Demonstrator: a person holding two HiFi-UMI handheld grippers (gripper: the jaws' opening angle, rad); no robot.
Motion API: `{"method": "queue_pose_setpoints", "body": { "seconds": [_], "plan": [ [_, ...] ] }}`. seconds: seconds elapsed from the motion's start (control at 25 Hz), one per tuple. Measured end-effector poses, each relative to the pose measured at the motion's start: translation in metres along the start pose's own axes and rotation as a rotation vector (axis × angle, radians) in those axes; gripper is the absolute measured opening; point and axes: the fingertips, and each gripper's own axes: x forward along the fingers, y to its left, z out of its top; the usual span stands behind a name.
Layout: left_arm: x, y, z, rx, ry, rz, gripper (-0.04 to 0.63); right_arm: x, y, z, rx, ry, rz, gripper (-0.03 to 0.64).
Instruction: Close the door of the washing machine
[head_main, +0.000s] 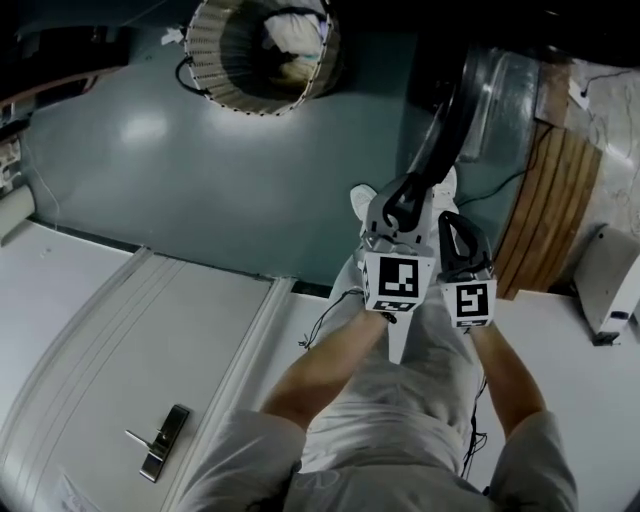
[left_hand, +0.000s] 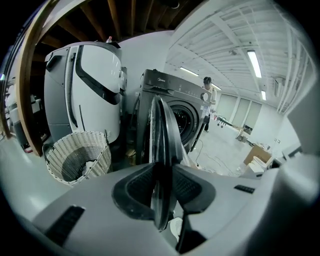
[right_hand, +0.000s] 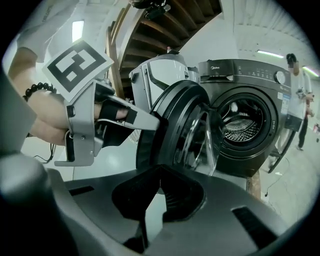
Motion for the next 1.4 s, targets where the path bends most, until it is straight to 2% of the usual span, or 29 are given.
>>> {"method": "queue_pose_setpoints", "body": {
  "seconds": [0.08, 0.32, 0.68, 0.96, 1.4],
  "plan": [
    [0.002, -0.008, 0.0, -0.007, 0.007, -0.005, 0.09, -0.006, -0.002, -0.007, 0.022, 0.007, -0.002, 0.046],
    [0.009, -0.023, -0.001, -0.035, 0.038, -0.017, 0.097, -0.016, -0.006, -0.024, 0.032, 0.021, -0.013, 0.069],
    [0.019, -0.051, 0.001, -0.076, 0.084, -0.053, 0.112, -0.019, -0.015, -0.035, 0.109, 0.041, -0.023, 0.124],
    [0.028, -0.07, 0.002, -0.119, 0.111, -0.078, 0.123, -0.015, -0.027, -0.035, 0.082, 0.033, -0.026, 0.169],
    [0.044, -0.102, 0.005, -0.173, 0.136, -0.096, 0.138, -0.019, -0.059, -0.043, 0.084, 0.018, -0.078, 0.153]
  ]
}}
